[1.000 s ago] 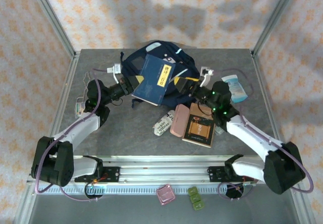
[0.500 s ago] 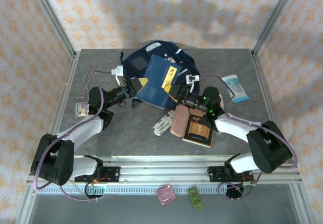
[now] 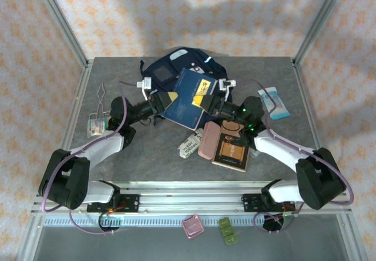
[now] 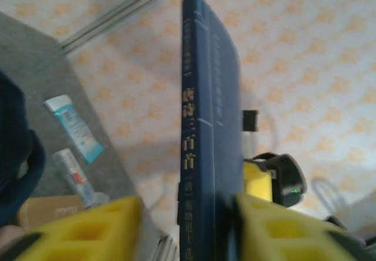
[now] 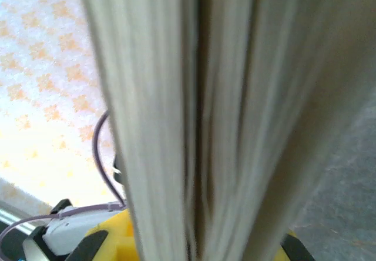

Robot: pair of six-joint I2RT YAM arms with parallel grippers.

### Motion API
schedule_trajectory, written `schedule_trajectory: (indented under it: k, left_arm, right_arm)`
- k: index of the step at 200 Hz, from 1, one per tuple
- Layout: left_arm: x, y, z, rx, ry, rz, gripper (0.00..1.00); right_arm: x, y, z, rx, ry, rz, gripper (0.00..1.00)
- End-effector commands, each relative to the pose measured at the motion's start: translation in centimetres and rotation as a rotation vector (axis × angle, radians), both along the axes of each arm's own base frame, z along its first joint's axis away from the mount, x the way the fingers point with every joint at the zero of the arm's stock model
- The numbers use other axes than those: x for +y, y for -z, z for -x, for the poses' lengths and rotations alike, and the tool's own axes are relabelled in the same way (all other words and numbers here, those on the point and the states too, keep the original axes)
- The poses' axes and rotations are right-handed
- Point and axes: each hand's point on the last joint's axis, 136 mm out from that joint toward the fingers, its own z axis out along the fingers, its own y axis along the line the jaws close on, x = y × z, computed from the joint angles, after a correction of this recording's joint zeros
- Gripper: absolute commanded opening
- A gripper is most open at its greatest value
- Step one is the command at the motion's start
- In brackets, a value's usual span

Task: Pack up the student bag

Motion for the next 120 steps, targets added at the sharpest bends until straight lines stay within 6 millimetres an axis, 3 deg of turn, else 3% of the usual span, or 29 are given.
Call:
schedule_trajectory:
  k: [1, 7, 38, 75, 102, 107, 120]
  left_arm:
    - [0.0, 3.4, -1.8, -0.010, -0.095, -0.290, 0.53]
    - [0.0, 4.0, -2.2, -0.010, -0.115, -0.341, 0.55]
    - [-0.7, 8.6, -5.2, 0.030, -0.169, -0.660, 0.58]
    - [-3.3, 10.7, -9.8, -0.042, -0.244, -0.937, 0.65]
    - [-5.5, 12.9, -13.5, -0.049, -0.237, -1.102, 0.66]
    - [-6.0, 14.4, -14.0, -0.045, -0.225, -1.150, 0.67]
    - [-7.2, 15.7, -15.0, -0.072, -0.212, -1.243, 0.67]
  right_arm:
    - [-4.0, -1.2, -1.3, -0.023, 0.156, -0.009, 0.00]
    - [-5.3, -1.7, -1.1, -0.031, 0.189, -0.017, 0.00]
    - [-10.2, -0.3, -1.9, 0.013, 0.360, 0.097, 0.00]
    - [-16.5, 1.6, -2.4, 0.103, 0.543, 0.099, 0.00]
    - [-18.3, 2.2, -2.0, 0.111, 0.599, 0.102, 0.00]
    - [-18.4, 2.3, -1.9, 0.108, 0.601, 0.107, 0.00]
    - [-18.6, 2.5, -1.9, 0.106, 0.610, 0.130, 0.00]
